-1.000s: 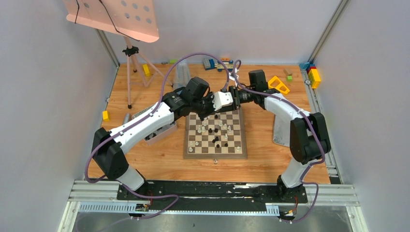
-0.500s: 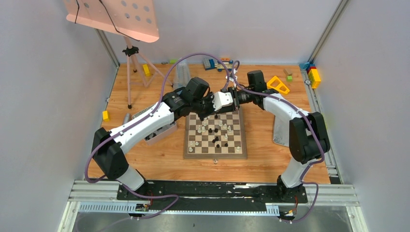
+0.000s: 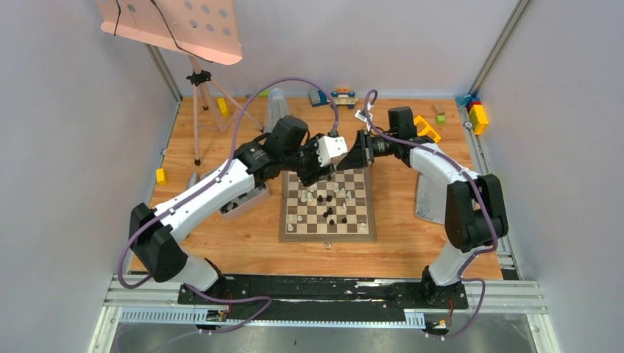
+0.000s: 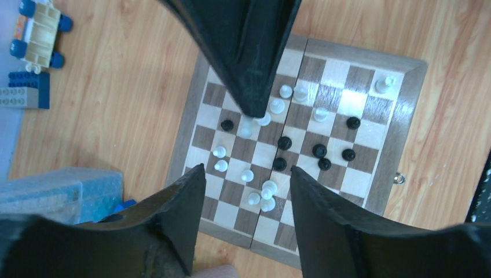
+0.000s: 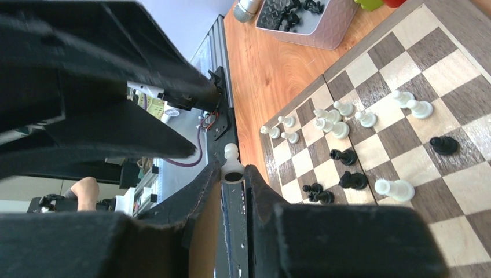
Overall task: Set up the chess pieces on the board
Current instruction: Place the chess piece on the chessboard.
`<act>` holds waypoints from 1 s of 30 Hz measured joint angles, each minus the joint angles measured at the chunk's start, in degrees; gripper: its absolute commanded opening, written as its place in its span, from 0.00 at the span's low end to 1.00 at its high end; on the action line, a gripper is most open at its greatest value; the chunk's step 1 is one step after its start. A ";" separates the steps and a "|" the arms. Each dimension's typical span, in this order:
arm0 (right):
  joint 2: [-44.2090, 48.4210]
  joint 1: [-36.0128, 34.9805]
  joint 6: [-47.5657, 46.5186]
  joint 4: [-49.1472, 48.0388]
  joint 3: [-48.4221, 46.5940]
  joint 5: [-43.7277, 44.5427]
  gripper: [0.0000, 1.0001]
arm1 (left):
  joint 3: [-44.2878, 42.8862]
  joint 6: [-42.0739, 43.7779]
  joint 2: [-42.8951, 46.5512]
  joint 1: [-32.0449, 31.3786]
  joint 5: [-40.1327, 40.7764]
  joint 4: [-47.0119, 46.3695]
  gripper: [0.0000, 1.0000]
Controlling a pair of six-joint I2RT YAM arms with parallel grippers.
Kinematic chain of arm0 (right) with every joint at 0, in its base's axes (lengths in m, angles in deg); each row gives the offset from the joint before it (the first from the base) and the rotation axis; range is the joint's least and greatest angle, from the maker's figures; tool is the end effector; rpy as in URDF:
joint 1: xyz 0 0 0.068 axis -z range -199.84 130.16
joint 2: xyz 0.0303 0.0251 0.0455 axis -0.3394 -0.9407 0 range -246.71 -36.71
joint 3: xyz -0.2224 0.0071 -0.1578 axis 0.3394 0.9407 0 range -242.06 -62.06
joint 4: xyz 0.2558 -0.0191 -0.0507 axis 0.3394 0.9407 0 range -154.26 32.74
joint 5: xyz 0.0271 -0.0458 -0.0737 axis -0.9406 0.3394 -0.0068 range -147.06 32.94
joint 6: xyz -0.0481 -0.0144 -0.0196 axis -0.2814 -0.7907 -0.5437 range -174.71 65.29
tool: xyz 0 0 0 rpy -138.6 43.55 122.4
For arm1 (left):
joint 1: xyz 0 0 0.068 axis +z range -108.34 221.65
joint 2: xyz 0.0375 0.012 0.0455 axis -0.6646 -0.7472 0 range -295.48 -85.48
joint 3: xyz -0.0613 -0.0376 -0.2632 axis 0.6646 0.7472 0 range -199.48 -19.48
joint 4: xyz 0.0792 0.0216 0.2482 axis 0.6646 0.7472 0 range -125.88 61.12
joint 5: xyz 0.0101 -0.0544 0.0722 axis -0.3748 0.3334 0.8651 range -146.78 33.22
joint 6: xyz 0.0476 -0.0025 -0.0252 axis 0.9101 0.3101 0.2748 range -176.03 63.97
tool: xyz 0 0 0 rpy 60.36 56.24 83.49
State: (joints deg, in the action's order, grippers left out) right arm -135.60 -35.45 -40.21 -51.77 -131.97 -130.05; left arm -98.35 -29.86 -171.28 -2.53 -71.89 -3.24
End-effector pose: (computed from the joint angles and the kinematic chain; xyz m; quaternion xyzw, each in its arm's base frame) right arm 0.3447 0.1317 0.2522 -0.2515 0.7305 0.6094 0.1782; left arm 0.2335 -0.2401 0.3378 0.5625 0.7008 -0.1837 0.3984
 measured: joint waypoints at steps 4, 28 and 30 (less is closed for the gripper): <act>2.60 1.86 -0.24 0.02 1.97 -1.70 0.01 | 1.66 -0.33 3.48 3.43 -6.03 -2.67 0.73; 6.32 2.25 -0.61 -2.27 5.16 -6.99 0.01 | 10.38 1.44 0.94 6.71 -29.42 -22.56 0.57; 6.32 2.25 -0.59 -2.43 5.16 -7.06 0.01 | 10.58 1.42 0.92 6.71 -29.46 -23.23 0.54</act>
State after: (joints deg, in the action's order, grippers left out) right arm -129.29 -33.20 -40.80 -54.20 -126.81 -137.11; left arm -87.77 -28.44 -170.36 4.18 -101.36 -26.47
